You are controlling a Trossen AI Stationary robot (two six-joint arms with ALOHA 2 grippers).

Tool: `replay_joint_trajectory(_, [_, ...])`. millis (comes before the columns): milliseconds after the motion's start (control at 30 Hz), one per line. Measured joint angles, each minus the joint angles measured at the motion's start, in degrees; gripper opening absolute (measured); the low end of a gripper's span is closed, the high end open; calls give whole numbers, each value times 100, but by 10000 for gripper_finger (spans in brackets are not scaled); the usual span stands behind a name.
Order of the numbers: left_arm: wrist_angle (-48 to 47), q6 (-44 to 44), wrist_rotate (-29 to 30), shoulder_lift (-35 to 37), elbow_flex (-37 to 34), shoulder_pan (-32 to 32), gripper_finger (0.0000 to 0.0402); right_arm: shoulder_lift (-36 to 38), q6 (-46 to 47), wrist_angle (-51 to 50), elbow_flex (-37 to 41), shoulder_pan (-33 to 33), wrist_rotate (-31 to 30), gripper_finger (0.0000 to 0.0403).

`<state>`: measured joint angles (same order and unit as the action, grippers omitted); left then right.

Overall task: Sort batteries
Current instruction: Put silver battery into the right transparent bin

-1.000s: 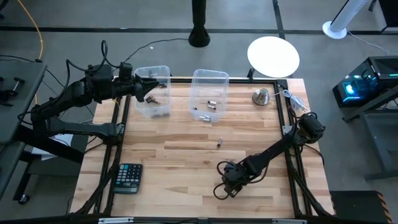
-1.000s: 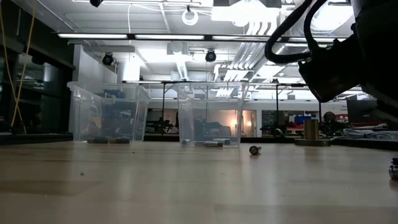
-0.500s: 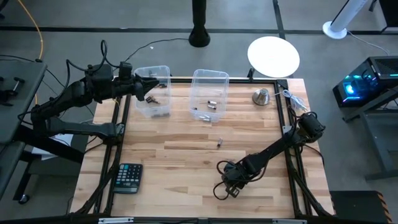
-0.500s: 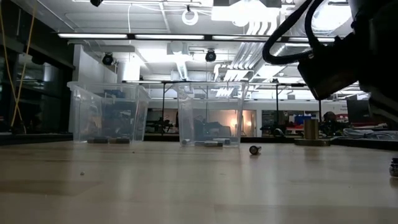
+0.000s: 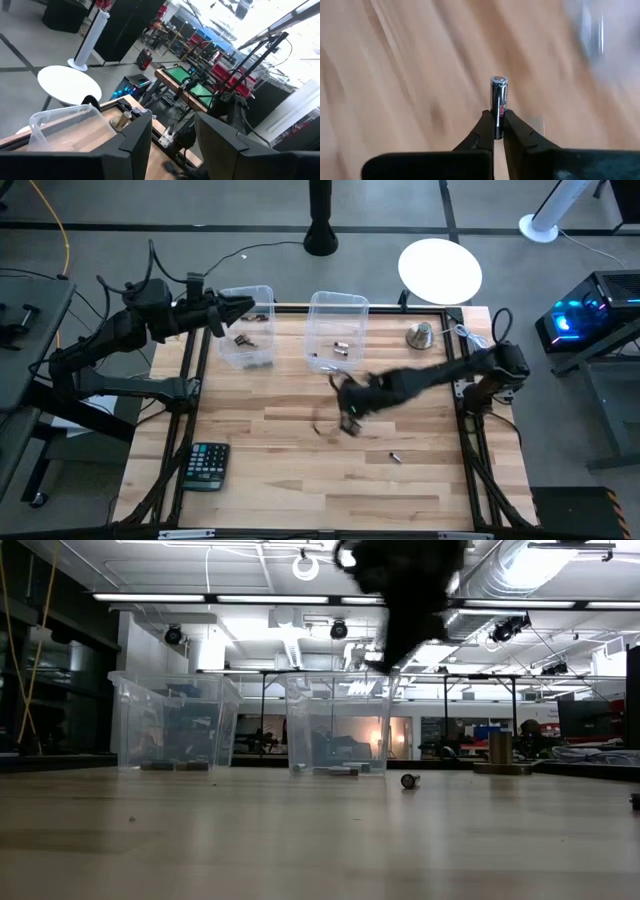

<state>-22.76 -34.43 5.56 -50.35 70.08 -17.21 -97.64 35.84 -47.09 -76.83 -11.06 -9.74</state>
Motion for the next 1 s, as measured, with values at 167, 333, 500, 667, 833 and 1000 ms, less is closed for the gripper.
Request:
replay_joint_trajectory(167, [-2, -134, 11, 0, 0, 0, 145, -87, -910, 718, -263, 1154, -228, 1])
replay_joint_trajectory(333, [-7, -135, 70, 0, 0, 0, 145, -27, -1400, 424, -572, 2256, -245, 1])
replay_joint_trajectory(500, [-4, -138, 204, 0, 0, 0, 145, 10, -1825, 787, -648, 2910, 820, 16])
replay_joint_trajectory(667, [-2, -137, 278, 0, 0, -2, 145, 27, -1886, 1005, -859, 3065, 954, 8])
replay_joint_trajectory(833, [-3, -139, 280, 0, 0, -2, 145, 12, -1964, 962, -1000, 3105, 1180, 11])
replay_joint_trajectory(1000, [-4, -139, 280, 0, 0, -2, 145, 11, -1938, 851, -1003, 3101, 1468, 5])
